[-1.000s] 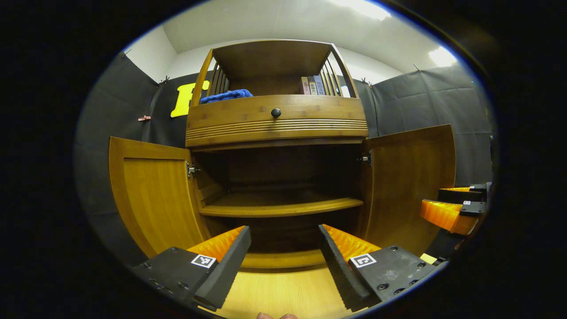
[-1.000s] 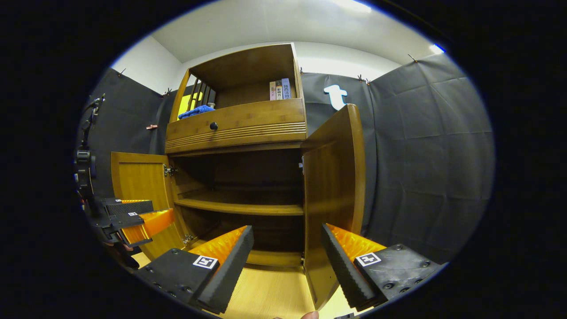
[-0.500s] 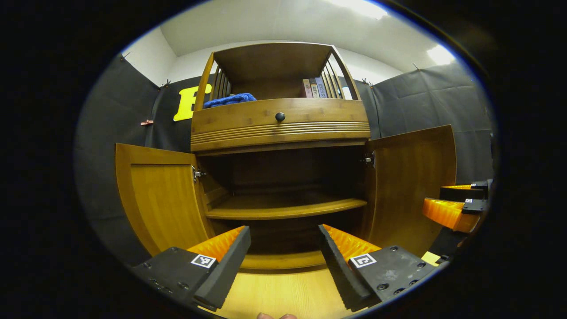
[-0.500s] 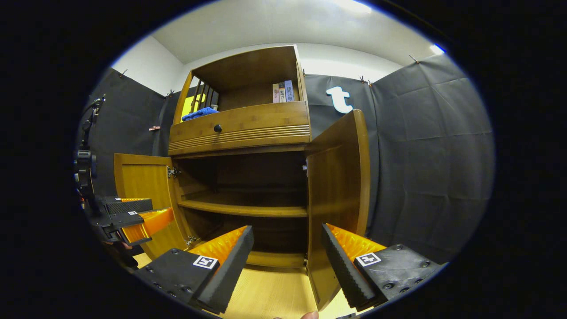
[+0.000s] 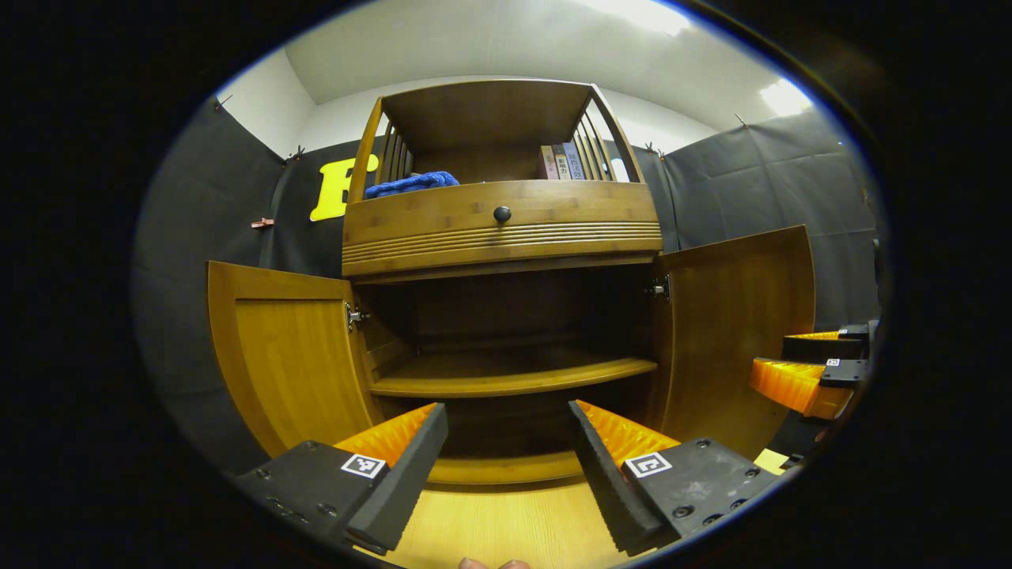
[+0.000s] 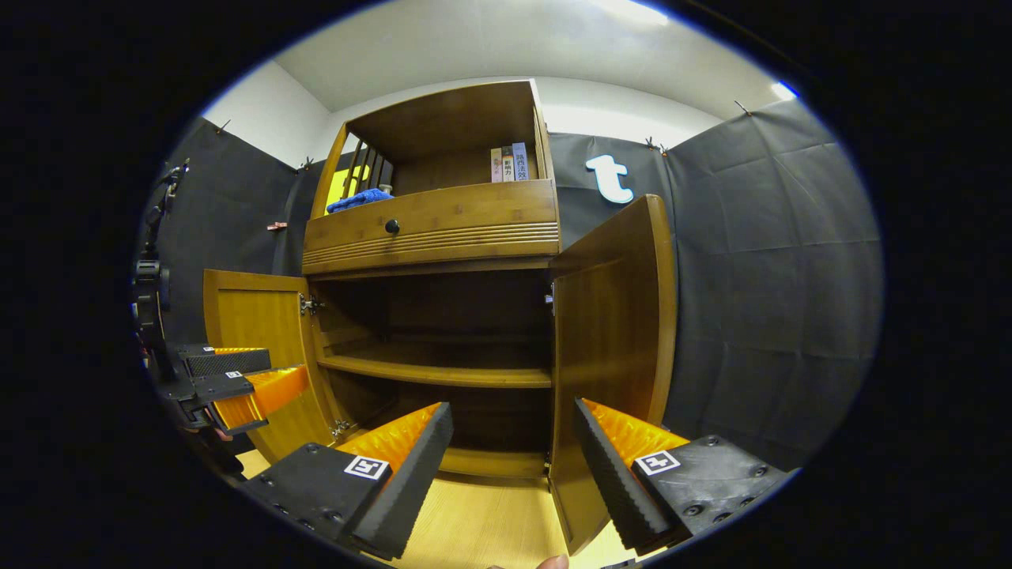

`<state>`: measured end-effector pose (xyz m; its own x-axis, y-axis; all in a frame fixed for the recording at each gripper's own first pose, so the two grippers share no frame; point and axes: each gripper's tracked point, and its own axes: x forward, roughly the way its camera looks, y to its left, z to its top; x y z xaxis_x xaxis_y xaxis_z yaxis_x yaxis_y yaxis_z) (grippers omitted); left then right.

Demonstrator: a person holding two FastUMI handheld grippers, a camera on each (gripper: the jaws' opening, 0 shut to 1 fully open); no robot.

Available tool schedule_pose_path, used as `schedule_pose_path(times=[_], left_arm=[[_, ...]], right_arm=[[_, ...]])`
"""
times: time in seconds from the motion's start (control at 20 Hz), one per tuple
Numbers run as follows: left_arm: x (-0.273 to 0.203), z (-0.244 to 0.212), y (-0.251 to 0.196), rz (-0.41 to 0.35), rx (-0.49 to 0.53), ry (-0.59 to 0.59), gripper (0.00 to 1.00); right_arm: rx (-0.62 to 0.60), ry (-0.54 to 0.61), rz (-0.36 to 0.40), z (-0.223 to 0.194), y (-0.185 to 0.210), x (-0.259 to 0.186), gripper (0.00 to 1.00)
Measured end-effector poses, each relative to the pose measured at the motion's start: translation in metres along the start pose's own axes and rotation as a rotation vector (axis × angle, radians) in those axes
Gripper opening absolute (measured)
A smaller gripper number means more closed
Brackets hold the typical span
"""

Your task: Open the right door of the double-door shoe cabinet with the right hand, and open the left door with the left hand.

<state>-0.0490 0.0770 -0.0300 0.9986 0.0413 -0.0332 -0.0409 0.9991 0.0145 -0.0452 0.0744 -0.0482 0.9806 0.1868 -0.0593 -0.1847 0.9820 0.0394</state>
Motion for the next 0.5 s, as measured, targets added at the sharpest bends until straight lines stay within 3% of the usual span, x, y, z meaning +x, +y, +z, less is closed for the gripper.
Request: schedule_pose_path(times=[0.5], left_arm=[[0.0043, -0.0022, 0.0044, 0.011, -0.029, 0.003, 0.95]], right_arm=[[-0.001, 0.005, -0.001, -0.0017, 0.0011, 0.0034, 0.97]])
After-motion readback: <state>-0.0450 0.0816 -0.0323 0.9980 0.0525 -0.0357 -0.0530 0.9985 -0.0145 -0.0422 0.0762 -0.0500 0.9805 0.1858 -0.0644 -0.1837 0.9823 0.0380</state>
